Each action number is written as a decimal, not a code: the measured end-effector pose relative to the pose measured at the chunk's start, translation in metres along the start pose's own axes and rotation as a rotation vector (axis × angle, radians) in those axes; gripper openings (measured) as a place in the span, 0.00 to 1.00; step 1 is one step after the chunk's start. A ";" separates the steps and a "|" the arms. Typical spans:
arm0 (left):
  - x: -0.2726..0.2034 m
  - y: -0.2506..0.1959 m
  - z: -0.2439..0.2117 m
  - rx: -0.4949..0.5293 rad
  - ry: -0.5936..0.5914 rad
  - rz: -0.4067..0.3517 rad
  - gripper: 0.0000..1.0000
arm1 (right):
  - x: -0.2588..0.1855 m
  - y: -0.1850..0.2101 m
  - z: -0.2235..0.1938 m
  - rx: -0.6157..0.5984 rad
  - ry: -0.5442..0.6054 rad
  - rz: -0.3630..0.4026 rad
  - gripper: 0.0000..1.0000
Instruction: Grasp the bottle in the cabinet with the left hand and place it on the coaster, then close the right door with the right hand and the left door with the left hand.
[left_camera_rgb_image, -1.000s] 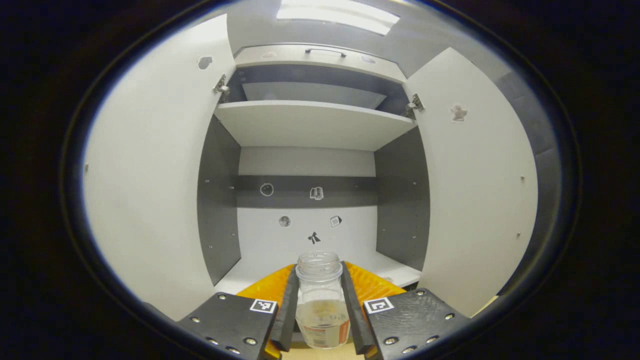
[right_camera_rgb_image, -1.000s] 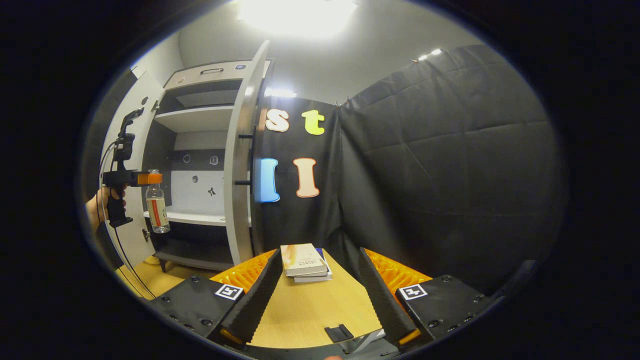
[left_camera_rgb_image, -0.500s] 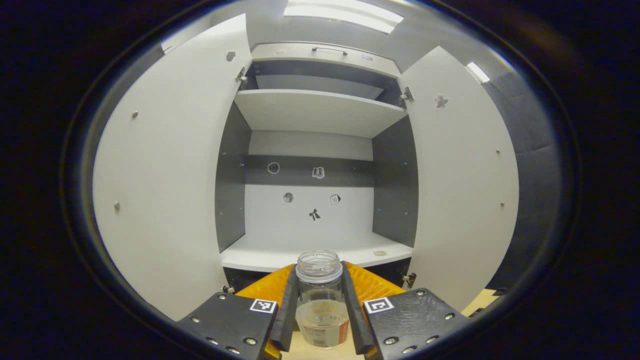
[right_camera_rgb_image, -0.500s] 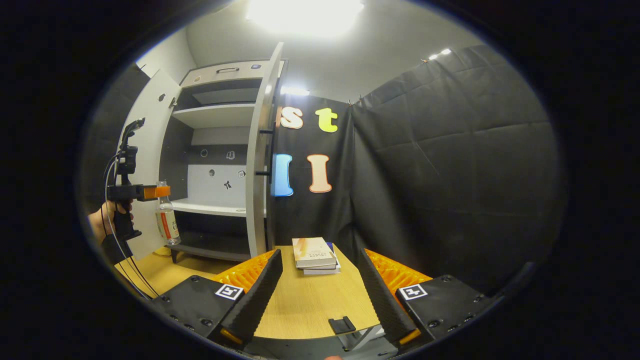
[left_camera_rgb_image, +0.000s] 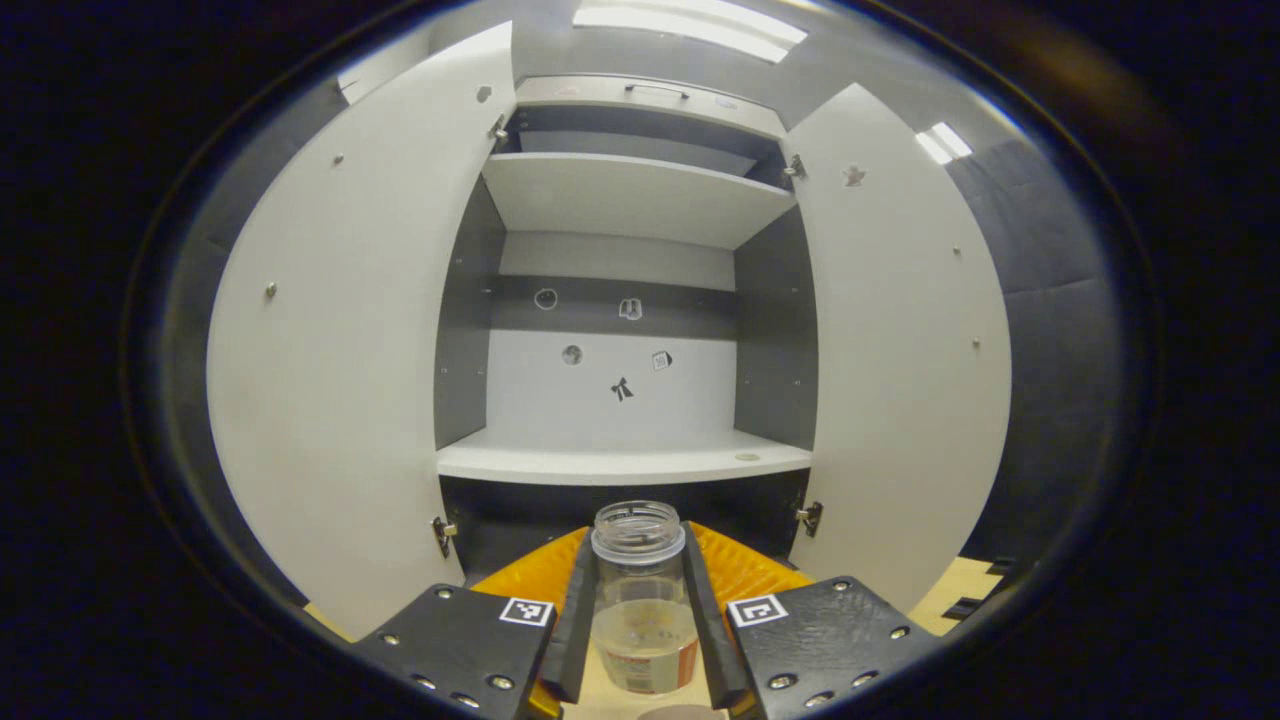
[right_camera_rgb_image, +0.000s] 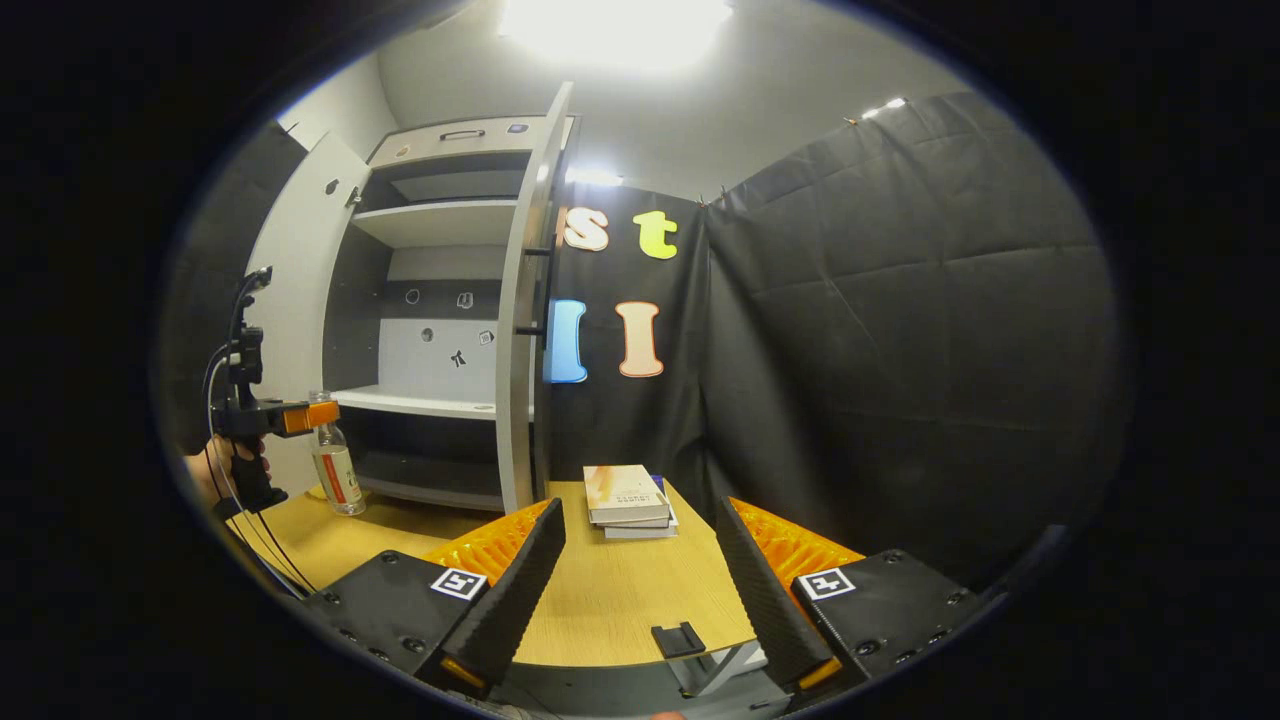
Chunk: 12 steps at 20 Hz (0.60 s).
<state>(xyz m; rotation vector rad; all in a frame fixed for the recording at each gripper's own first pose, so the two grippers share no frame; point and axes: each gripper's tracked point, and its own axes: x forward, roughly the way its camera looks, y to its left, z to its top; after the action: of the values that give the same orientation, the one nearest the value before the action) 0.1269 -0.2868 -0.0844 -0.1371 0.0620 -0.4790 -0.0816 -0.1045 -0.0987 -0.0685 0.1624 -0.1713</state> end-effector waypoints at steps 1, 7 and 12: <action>-0.002 -0.003 -0.009 0.000 0.009 -0.005 0.48 | 0.000 0.000 0.000 -0.004 0.001 0.000 0.97; -0.013 -0.015 -0.061 -0.007 0.066 -0.021 0.48 | -0.001 0.005 -0.004 -0.044 0.017 0.011 0.97; -0.017 -0.018 -0.091 -0.033 0.086 -0.026 0.48 | 0.000 0.012 -0.007 -0.067 0.032 0.030 0.97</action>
<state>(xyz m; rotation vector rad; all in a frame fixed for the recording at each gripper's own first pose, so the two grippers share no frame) 0.0951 -0.3055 -0.1713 -0.1501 0.1524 -0.5101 -0.0810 -0.0933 -0.1069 -0.1301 0.2012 -0.1369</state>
